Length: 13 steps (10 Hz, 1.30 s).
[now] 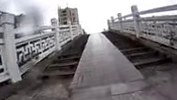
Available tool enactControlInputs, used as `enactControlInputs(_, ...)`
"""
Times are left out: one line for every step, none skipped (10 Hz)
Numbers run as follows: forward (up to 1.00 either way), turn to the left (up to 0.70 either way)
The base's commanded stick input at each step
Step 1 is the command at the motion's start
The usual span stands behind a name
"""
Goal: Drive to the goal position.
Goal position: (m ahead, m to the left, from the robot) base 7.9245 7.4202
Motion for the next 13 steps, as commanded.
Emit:
enactControlInputs(0.6,0.0)
enactControlInputs(0.6,0.0)
enactControlInputs(0.6,0.0)
enactControlInputs(0.6,0.0)
enactControlInputs(0.6,0.0)
enactControlInputs(0.6,0.0)
enactControlInputs(0.6,0.0)
enactControlInputs(0.6,0.0)
enactControlInputs(0.6,0.0)
enactControlInputs(0.6,0.0)
enactControlInputs(0.6,0.0)
enactControlInputs(0.6,-0.01)
enactControlInputs(0.6,-0.07)
